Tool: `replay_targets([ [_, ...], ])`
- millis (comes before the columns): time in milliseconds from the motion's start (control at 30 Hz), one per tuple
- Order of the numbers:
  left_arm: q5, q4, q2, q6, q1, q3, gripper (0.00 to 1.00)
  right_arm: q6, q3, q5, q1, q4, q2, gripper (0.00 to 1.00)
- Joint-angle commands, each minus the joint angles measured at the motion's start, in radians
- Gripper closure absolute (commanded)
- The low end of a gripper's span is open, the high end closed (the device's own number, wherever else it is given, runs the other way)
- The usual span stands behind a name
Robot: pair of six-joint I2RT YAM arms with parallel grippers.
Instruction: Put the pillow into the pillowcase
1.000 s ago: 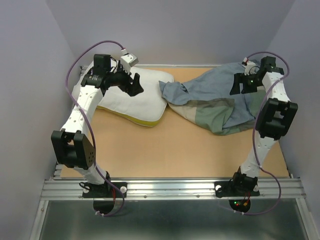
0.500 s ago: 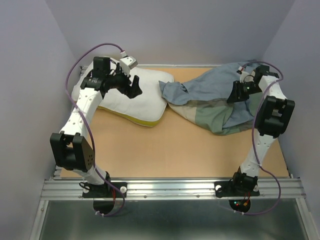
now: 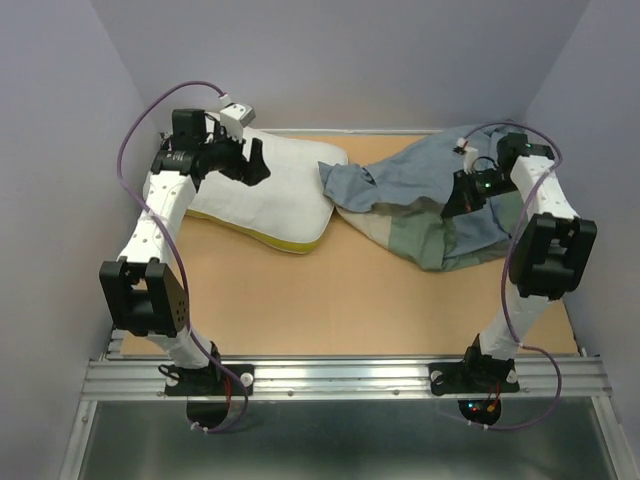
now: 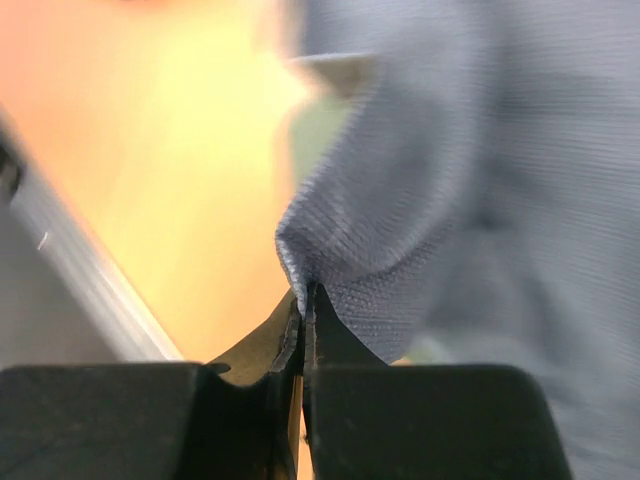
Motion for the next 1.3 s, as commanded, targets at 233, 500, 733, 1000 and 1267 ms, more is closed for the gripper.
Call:
replay_targets([
  [233,-0.233,0.025,0.143,-0.100,0.069,0.138,0.10,-0.086,-0.539,-0.033,0.583,0.009,-0.367,0.98],
  [500,-0.415,0.023,0.244,-0.033,0.083,0.150,0.01,0.065,-0.515,0.077,0.812,0.159,-0.433,0.06],
  [733,-0.759,0.005,0.450,0.098,0.028,0.317,0.01,0.170,-0.386,0.153,0.729,0.233,-0.432,0.05],
  [1000,-0.910,-0.167,0.622,0.077,0.095,0.327,0.36,0.185,-0.377,0.170,0.534,0.251,-0.354,0.07],
  [1267,-0.738,-0.156,0.312,-0.038,0.195,-0.233,0.39,0.204,-0.372,0.225,0.473,0.288,-0.280,0.09],
])
